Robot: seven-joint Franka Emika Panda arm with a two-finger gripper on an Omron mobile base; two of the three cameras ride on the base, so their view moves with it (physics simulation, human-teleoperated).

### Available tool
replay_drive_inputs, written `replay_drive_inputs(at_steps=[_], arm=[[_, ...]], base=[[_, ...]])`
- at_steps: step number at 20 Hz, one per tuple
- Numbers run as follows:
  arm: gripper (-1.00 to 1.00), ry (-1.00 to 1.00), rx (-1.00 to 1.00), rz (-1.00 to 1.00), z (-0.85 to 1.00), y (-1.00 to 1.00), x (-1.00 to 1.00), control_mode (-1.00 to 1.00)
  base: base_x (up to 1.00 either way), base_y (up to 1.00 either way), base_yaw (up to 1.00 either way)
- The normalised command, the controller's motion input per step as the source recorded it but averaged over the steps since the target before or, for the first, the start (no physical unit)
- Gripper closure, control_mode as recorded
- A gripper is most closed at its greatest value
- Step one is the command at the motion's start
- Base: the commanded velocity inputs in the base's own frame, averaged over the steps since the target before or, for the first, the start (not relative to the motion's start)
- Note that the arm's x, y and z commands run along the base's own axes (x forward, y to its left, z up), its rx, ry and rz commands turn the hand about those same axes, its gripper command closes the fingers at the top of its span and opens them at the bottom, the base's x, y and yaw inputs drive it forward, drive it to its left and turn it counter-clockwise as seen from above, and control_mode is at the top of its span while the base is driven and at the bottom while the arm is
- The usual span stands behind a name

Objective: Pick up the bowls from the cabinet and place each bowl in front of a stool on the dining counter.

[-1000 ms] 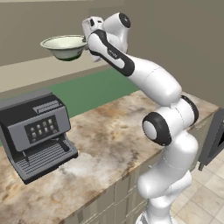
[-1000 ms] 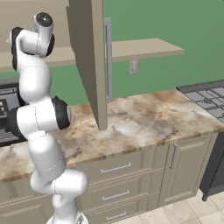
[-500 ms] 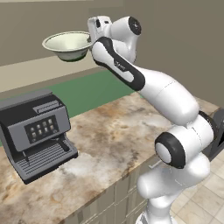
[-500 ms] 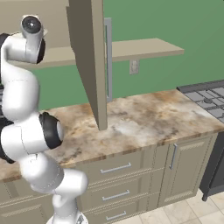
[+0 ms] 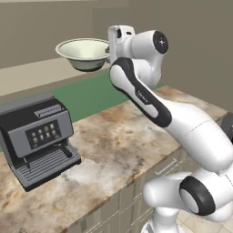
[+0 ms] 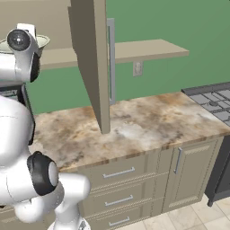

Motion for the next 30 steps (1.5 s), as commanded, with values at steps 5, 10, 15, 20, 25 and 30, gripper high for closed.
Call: replay_drive_inputs(at_steps=[5, 10, 15, 20, 25, 30], arm=[[1.00, 0.16, 0.07, -0.04, 0.05, -0.39, -0.86, -1.00], [1.00, 0.07, 0.00, -0.03, 0.00, -0.59, -0.67, -1.00], [1.00, -0.05, 0.00, 0.00, -0.02, -0.59, -0.77, -1.00], [1.00, -0.15, 0.00, 0.00, -0.24, -0.55, -0.67, -1.00], [1.00, -0.08, 0.00, 0.00, -0.38, -0.57, -0.50, -1.00], [1.00, -0.06, -0.01, 0.00, -0.30, -0.37, -0.60, -1.00]], base=[[0.00, 0.00, 0.00], [0.00, 0.00, 0.00], [0.00, 0.00, 0.00], [0.00, 0.00, 0.00], [0.00, 0.00, 0.00], [0.00, 0.00, 0.00]])
